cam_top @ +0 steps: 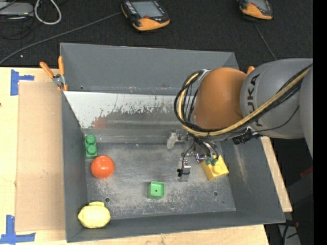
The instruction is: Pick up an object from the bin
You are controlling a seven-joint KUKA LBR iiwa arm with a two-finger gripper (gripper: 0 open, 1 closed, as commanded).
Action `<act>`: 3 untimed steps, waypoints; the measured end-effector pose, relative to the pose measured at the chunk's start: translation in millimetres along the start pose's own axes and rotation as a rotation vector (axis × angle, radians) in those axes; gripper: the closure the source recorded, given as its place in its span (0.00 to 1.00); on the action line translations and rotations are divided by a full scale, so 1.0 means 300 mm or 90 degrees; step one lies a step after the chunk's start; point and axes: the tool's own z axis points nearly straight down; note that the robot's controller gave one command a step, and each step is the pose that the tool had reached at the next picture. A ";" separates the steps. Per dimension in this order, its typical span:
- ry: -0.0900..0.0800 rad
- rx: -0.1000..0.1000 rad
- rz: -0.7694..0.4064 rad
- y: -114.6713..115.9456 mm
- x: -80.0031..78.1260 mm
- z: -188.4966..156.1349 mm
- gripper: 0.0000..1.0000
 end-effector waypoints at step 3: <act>-0.005 0.000 -0.139 0.072 0.123 -0.330 0.00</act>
Offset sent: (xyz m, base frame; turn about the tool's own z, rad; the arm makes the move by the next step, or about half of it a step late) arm -0.0360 0.0208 0.0978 -0.2199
